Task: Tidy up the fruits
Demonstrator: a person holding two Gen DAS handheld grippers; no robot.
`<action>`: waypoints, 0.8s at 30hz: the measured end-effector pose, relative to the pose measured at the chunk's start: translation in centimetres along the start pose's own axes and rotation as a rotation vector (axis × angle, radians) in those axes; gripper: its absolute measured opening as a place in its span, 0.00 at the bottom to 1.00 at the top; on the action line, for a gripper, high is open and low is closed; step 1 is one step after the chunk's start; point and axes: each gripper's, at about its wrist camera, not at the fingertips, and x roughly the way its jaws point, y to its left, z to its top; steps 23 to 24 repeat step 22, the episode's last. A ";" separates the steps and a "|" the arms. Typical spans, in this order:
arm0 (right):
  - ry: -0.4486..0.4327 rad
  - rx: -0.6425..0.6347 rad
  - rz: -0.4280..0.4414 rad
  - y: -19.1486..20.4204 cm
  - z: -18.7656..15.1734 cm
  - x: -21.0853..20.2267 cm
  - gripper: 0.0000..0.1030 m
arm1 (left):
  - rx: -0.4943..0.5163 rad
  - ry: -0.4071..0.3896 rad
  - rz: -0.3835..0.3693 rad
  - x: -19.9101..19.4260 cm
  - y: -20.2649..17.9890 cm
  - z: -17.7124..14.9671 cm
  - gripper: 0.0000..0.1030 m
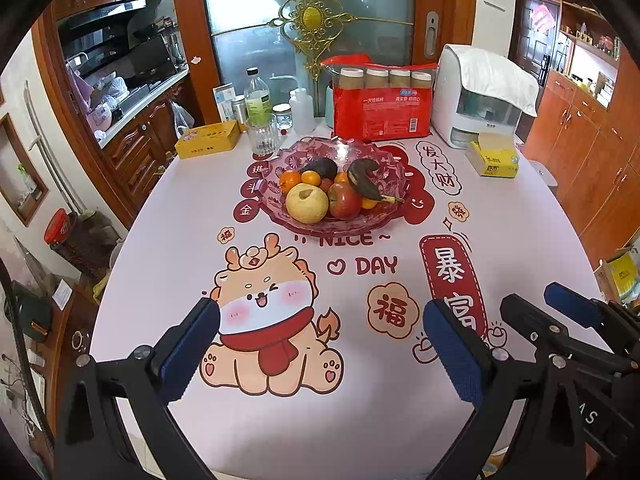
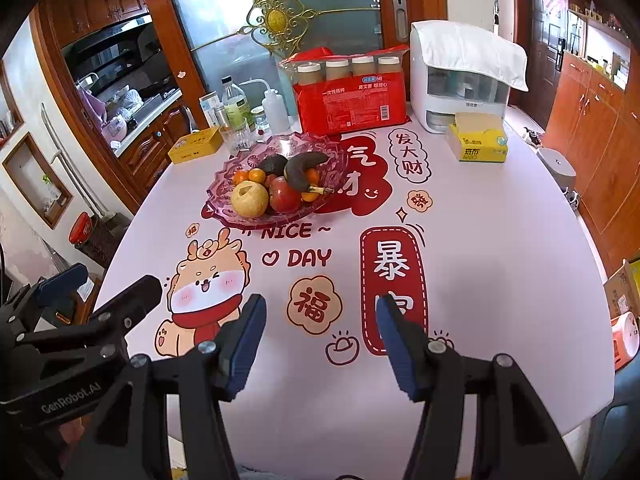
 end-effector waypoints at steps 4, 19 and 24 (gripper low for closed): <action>0.001 0.001 0.001 0.0 0.1 0.1 0.56 | 0.002 -0.002 -0.001 0.1 0.1 -0.1 0.98; 0.003 0.004 0.001 0.0 0.3 0.1 0.56 | 0.000 0.003 -0.005 0.2 0.3 0.1 0.98; 0.002 0.006 -0.001 0.0 0.3 0.3 0.56 | -0.001 0.006 -0.004 0.4 0.3 0.0 0.98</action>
